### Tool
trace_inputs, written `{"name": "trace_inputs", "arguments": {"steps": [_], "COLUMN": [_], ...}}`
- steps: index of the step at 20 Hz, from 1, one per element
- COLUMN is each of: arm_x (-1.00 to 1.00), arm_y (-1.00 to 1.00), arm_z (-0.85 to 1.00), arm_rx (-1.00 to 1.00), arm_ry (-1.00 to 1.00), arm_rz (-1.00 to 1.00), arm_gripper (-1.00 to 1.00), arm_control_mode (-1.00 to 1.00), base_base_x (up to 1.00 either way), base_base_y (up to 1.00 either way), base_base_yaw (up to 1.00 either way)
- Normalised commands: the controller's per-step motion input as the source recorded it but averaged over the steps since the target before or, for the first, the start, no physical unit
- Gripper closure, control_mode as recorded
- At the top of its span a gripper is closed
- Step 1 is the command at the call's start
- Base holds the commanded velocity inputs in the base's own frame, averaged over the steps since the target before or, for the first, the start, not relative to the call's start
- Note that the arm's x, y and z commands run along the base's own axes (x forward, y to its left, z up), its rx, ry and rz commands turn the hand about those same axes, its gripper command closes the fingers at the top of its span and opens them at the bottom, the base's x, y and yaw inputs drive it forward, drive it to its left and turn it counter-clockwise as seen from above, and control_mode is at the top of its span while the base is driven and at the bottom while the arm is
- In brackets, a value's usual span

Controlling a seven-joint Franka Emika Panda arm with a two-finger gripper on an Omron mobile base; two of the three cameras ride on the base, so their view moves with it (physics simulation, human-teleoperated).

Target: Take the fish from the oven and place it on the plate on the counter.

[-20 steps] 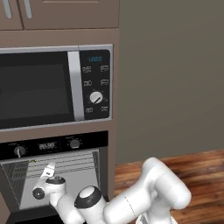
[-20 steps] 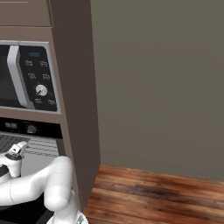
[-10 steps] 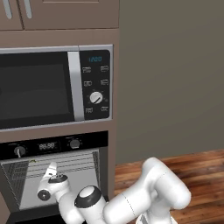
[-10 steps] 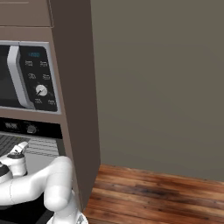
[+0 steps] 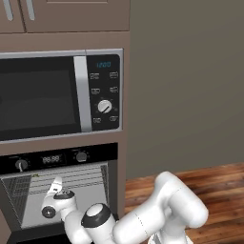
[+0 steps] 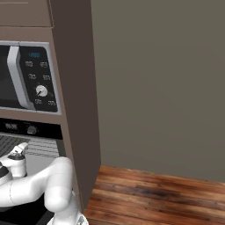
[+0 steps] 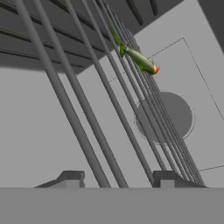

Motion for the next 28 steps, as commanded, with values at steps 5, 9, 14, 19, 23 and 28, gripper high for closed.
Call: {"name": "trace_inputs", "arguments": {"steps": [5, 9, 14, 19, 23, 28], "arm_x": [0.00, 0.00, -0.17, -0.49, -0.66, -0.71], "arm_y": [0.01, 0.00, 0.00, 0.00, 0.00, 0.00], "arm_z": [-0.03, 0.00, -0.23, -0.41, -0.40, -0.34], "arm_rx": [0.00, 0.00, 0.00, 0.00, 0.00, 0.00], "arm_ry": [0.00, 0.00, -0.02, -0.11, -0.04, 0.00], "arm_rz": [0.00, 0.00, 0.00, 0.00, 0.00, 0.00], "arm_gripper": [1.00, 1.00, 1.00, 1.00, 1.00, 1.00], "arm_control_mode": [-1.00, -1.00, -1.00, -1.00, -1.00, -1.00], "base_base_x": [0.00, 0.00, 0.00, 0.00, 0.00, 0.00], "base_base_y": [0.00, 0.00, 0.00, 0.00, 0.00, 0.00], "base_base_yaw": [0.00, 0.00, 0.00, 0.00, 0.00, 0.00]}}
